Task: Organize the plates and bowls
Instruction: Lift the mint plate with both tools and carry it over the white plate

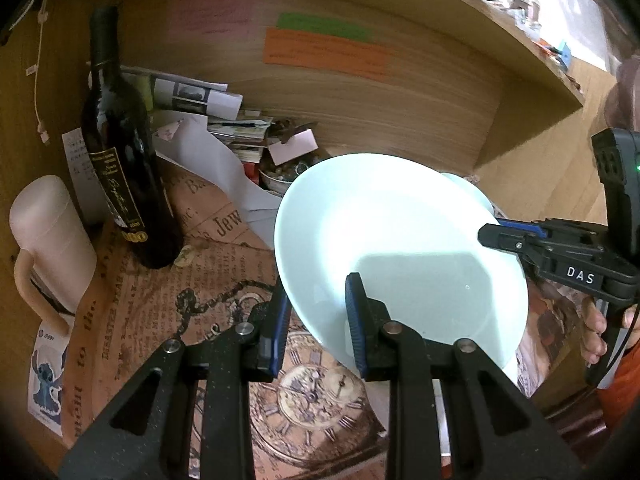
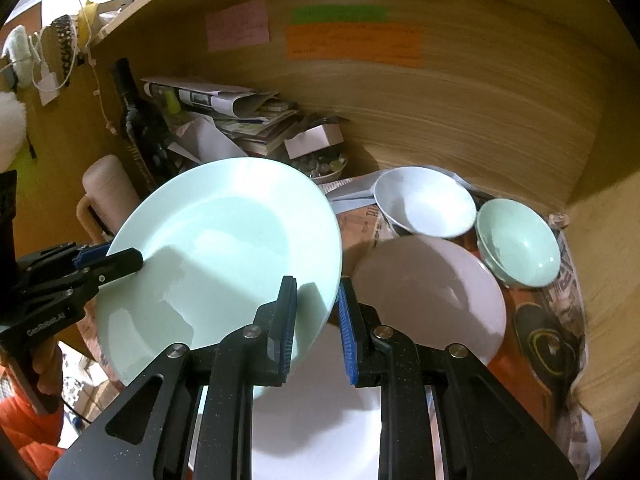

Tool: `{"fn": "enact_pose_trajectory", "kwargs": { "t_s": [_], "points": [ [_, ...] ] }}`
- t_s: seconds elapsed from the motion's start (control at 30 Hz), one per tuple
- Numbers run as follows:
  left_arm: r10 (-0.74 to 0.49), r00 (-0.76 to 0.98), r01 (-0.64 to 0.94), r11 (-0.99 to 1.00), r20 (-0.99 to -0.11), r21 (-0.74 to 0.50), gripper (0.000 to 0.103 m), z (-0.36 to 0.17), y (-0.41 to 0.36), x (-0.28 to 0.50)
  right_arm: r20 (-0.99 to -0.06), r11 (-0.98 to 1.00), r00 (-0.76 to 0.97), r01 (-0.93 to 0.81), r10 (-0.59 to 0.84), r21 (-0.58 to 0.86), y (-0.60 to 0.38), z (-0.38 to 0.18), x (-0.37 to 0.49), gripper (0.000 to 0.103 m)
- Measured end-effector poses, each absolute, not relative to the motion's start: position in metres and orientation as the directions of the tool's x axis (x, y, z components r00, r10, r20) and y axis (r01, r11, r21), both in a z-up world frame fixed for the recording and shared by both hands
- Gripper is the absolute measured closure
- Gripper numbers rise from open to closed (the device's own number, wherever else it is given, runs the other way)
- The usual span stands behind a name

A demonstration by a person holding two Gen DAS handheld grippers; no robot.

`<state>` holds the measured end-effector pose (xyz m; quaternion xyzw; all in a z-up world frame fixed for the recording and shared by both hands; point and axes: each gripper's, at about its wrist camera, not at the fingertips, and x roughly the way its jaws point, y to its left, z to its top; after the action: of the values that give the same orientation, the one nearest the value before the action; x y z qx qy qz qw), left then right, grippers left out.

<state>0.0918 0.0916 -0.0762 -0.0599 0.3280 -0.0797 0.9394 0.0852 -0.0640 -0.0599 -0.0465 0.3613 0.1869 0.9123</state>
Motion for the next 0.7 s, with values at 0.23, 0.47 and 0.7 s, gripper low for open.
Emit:
{"fn": "enact_pose_trajectory", "kwargs": {
  "t_s": [0.23,0.47,0.7],
  "points": [
    [-0.193,0.763,0.123,0.980,-0.617,-0.154,0.076,-0.083,0.076,0.078,-0.679,0.930,0.667,-0.361,0.307,0.067,-0.077,-0.069,0.068,0.084],
    [-0.202,0.750,0.129,0.979,-0.630,-0.160,0.076,-0.092,0.062,0.069,-0.677,0.936,0.670,-0.342,0.307,0.086,-0.091,-0.079,0.052,0.084],
    [-0.209,0.735,0.135,0.977,-0.646,-0.162,0.076,-0.100,0.054,0.060,-0.678,0.938,0.668,-0.333,0.307,0.097,-0.099,-0.089,0.040,0.084]
  ]
}}
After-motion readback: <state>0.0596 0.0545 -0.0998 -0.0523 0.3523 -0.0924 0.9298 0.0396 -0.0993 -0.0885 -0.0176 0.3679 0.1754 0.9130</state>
